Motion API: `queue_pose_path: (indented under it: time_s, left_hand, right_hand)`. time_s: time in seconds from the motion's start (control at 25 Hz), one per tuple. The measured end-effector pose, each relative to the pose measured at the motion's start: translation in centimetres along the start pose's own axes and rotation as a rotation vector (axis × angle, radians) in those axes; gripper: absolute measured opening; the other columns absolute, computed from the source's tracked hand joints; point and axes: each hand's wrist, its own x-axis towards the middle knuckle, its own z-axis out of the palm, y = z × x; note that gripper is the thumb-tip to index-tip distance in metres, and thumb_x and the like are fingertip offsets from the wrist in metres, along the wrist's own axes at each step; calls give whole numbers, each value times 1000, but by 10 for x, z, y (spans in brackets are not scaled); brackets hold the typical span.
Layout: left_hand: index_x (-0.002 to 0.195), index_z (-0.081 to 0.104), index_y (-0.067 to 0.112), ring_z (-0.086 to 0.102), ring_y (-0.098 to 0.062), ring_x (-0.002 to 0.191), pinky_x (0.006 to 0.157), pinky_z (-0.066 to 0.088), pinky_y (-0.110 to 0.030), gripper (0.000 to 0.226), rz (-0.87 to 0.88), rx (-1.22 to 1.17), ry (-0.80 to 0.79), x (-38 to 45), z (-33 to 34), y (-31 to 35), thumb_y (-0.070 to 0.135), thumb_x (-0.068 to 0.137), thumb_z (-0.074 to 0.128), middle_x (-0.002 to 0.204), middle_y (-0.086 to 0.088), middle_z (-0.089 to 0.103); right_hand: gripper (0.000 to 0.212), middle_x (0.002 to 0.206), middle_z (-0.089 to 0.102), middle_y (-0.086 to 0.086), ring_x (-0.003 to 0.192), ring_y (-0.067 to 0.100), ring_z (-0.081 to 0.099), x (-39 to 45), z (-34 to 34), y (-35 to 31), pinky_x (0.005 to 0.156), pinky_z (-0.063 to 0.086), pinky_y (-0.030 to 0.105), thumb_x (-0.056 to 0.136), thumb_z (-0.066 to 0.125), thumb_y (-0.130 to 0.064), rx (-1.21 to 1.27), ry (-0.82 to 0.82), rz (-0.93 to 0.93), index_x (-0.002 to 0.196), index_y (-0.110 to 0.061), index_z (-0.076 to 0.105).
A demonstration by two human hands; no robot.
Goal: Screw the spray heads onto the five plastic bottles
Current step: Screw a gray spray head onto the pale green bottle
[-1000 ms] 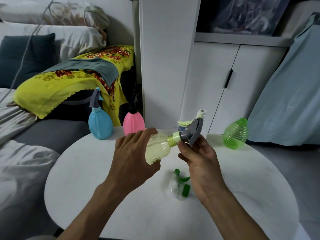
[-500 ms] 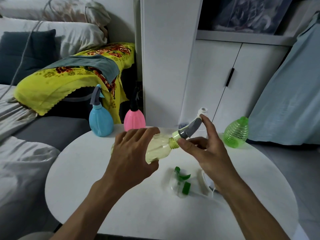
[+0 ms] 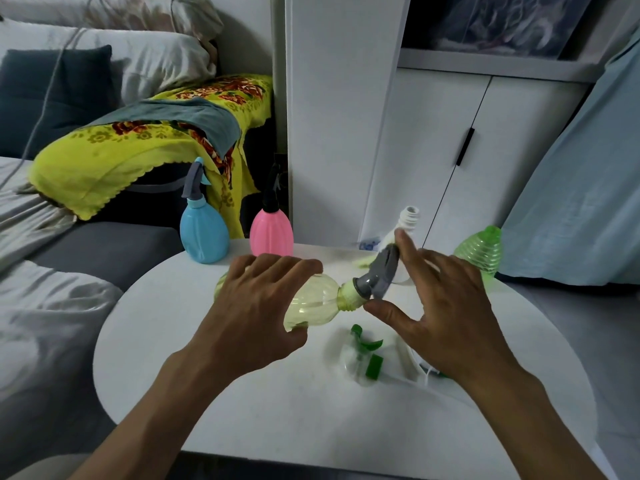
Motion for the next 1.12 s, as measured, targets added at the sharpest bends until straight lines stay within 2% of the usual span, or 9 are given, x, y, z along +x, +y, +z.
queue_pose_path:
  time_s: [0.04,0.12,0.2,0.24,0.36,0.52,0.72,0.92,1.12]
  left_hand:
    - [121,54,24,64,-27,98,82,46,-42,73,1,-4,-8,-1,-1,1,33,54,84,111,4,69]
    - [121,55,24,64,-28,99,82,45,-42,73,7,1,-25,-2,-2,0,33,54,83,111,4,69]
    - [120,57,22,64,-28,99,82,45,-43,72,16,20,-41,-3,-3,-1,32,54,84,111,3,70]
    - [120,58,22,64,-29,99,83,46,-43,72,20,31,-50,-2,-3,-1,31,54,84,110,2,70]
    - [120,59,21,65,-29,97,83,46,-42,73,21,28,-58,-2,-3,-2,31,53,85,109,2,71]
    - [123,61,23,66,-27,91,79,48,-40,75,17,7,-77,-4,-4,-4,37,52,82,107,4,73]
    - [127,59,31,64,-20,81,72,50,-32,75,21,-113,-162,-9,-7,-2,49,56,74,101,10,72]
    - [127,43,45,63,-12,86,74,56,-33,82,-91,-322,-244,-12,-16,-4,57,52,73,103,17,70]
    - [128,61,27,64,-24,88,74,53,-37,77,74,-12,-184,-11,-15,-2,43,55,79,106,5,71]
  right_hand:
    - [86,127,67,10,124,31,52,-1,0,1,102,38,52,82,42,-74,-13,23,-19,145,-14,46]
    - [76,124,69,8,126,32,51,0,-2,5,101,36,53,82,44,-73,-103,54,-51,123,-13,67]
    - [60,111,74,3,113,31,60,2,-5,8,92,42,49,83,48,-68,-73,56,-132,88,-15,77]
    - [52,100,76,-1,100,28,65,2,-4,8,85,46,46,84,53,-62,4,57,-186,82,-15,76]
    - [25,87,69,-17,82,7,61,-4,6,0,76,49,32,88,58,-46,405,-36,-130,97,-25,68]
    - [22,100,66,-21,90,6,67,-12,20,-12,76,50,14,88,66,-38,754,-151,-16,108,-33,60]
    - [29,93,68,-14,86,14,68,-14,24,-13,78,58,31,77,77,-34,820,-163,-27,100,-33,60]
    - [29,104,61,-10,94,21,64,-15,25,-16,80,57,32,77,79,-15,896,-114,-151,98,-21,60]
    - [28,104,62,-11,93,20,64,-15,27,-18,79,57,36,76,79,-19,889,-141,-146,95,-24,60]
